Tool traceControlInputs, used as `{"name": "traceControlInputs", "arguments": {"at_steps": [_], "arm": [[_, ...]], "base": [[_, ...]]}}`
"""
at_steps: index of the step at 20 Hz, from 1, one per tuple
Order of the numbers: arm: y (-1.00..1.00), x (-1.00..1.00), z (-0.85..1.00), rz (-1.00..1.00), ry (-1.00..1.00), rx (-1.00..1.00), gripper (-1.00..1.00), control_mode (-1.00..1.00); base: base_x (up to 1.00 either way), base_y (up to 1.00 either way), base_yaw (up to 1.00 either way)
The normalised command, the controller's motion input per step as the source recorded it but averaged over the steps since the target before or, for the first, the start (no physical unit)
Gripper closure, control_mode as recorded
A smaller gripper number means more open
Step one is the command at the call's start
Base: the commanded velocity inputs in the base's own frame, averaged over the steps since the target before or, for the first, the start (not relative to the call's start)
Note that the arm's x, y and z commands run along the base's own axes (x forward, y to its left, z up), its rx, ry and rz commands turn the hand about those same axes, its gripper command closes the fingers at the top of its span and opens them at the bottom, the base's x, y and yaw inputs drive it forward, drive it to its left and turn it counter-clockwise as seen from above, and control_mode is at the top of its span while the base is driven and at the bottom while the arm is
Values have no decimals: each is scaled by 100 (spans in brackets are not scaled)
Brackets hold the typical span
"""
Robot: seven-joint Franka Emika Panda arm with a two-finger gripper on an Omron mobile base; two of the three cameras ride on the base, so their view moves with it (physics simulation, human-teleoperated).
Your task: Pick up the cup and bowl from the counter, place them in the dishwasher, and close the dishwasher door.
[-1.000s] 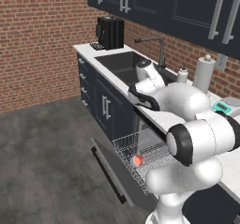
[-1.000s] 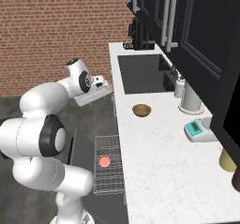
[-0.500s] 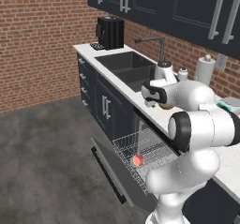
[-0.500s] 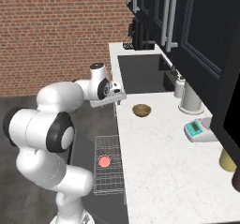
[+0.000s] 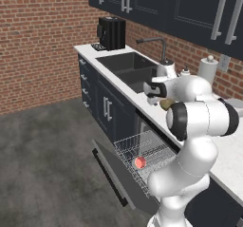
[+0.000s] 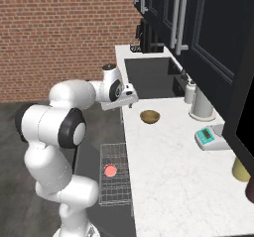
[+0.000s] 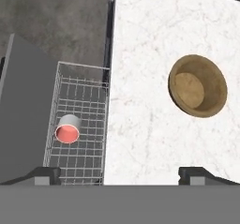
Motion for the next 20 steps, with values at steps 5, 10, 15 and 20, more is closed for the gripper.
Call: {"name": "traceControlInputs", "arguments": {"at_steps": [5, 10, 15, 20], "arm": [[-18, 28, -2, 0, 2, 0, -100, -100], [-20, 3, 0, 0, 0, 0, -100, -100], [-4, 0, -9, -2, 0, 0, -100, -100], [-8, 6, -28, -1, 1, 0, -100, -100]], "base": [[0, 0, 0], [0, 0, 0], [0, 0, 0], [0, 0, 0]]}}
